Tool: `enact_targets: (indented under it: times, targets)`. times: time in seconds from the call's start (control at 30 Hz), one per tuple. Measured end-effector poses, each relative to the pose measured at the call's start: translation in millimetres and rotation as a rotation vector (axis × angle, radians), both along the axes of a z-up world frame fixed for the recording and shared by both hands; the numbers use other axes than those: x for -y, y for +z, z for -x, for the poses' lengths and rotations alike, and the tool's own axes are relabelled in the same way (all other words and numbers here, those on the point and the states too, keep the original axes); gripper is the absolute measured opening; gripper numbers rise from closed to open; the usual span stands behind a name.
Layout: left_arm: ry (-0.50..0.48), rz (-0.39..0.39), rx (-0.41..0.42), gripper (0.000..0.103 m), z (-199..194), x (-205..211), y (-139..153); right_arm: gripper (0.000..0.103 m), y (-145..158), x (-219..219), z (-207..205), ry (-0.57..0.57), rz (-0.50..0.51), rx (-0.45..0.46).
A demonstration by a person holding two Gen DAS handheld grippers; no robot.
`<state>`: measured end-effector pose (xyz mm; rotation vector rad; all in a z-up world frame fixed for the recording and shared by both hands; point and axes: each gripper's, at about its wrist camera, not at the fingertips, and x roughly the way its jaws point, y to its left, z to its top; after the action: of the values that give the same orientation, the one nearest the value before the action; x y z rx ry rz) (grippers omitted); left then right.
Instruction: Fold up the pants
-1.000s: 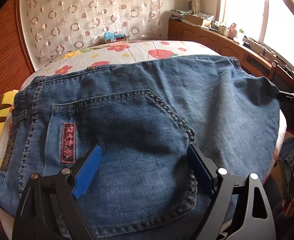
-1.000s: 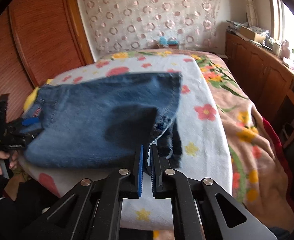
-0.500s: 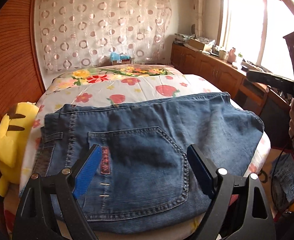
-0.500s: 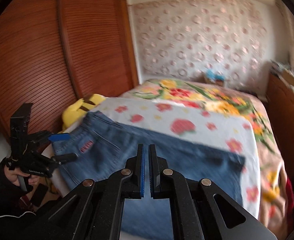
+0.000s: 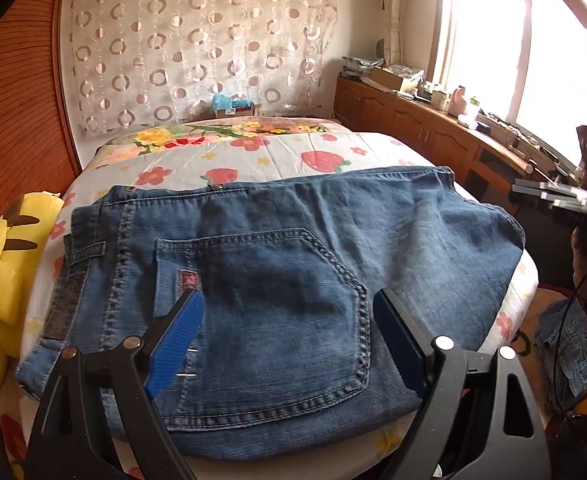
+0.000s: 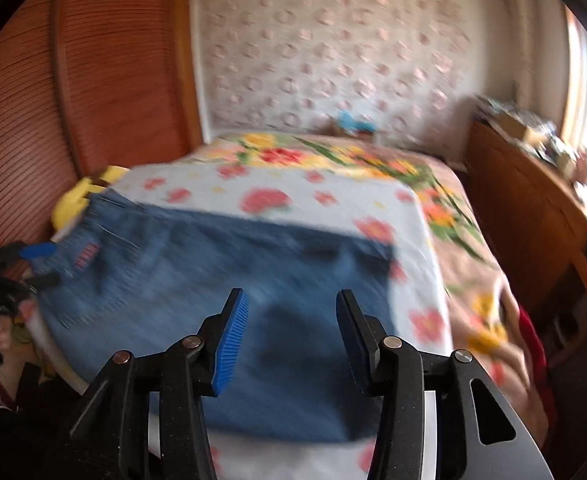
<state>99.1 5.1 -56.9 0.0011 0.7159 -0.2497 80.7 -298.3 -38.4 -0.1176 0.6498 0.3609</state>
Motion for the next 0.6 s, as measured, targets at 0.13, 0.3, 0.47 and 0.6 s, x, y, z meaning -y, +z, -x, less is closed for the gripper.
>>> enact_targets:
  times: [0.13,0.3,0.47,0.6]
  targets:
    - [-0.009,0.002,-0.01,0.087,-1.2,5.9,-2.7,0.048,-27.4,17.8,-5.5,-0.074,-0.001,-0.077]
    - [-0.021,-0.008,-0.018,0.087,-1.3,11.6,-5.0,0.02,-31.0,12.8,-13.5,-0.068,-0.051,-0.125]
    - [-0.012,-0.01,-0.012,0.087,1.8,8.1,-3.2,0.002,-3.5,-5.4,-10.4,0.033,-0.068,-0.056]
    - [0.023,0.01,0.005,0.087,6.3,-6.3,3.8,0.002,34.8,-44.7,-2.9,0.161,-0.068,0.015]
